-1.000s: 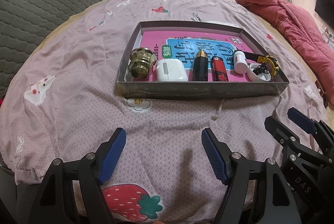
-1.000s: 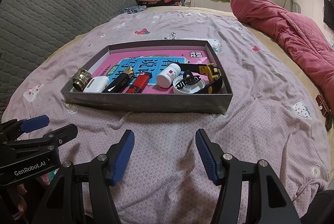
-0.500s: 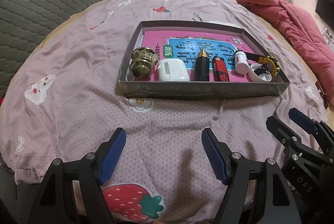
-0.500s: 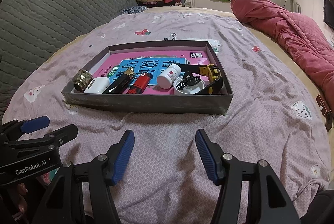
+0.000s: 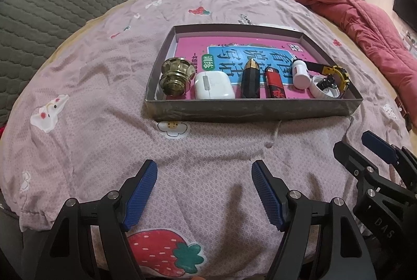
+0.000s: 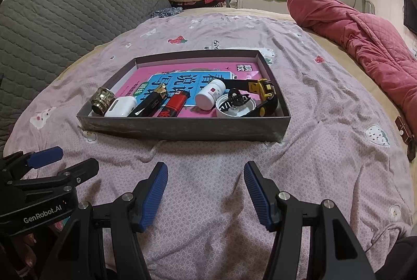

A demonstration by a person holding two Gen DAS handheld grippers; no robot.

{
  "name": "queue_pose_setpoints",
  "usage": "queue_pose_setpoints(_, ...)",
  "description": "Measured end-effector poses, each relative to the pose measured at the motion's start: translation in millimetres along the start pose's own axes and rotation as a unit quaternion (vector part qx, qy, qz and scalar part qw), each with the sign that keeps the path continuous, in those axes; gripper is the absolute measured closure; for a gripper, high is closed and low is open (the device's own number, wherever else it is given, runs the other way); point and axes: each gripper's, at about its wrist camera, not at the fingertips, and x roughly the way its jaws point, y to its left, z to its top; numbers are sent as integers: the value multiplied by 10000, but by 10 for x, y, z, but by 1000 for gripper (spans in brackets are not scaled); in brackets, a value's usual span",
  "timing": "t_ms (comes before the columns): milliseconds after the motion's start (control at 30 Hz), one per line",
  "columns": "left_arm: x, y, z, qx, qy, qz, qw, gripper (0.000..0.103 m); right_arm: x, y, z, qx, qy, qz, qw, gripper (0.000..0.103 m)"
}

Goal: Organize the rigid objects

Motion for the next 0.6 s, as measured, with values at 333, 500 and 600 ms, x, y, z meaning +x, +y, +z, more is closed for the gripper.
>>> queue_pose_setpoints(333, 41, 8, -15, -2, 35, 60, 10000, 27, 9, -38, -2, 68, 4, 72, 10000, 43)
queue_pose_setpoints(500, 68, 13, -10, -8, 54, 85, 9999, 27, 22, -37, -1, 38, -4, 90, 10000, 43)
queue_pose_setpoints(600, 76, 13, -5, 8, 52, 89, 9999, 27, 26, -29, 2, 13, -4, 98, 10000, 43)
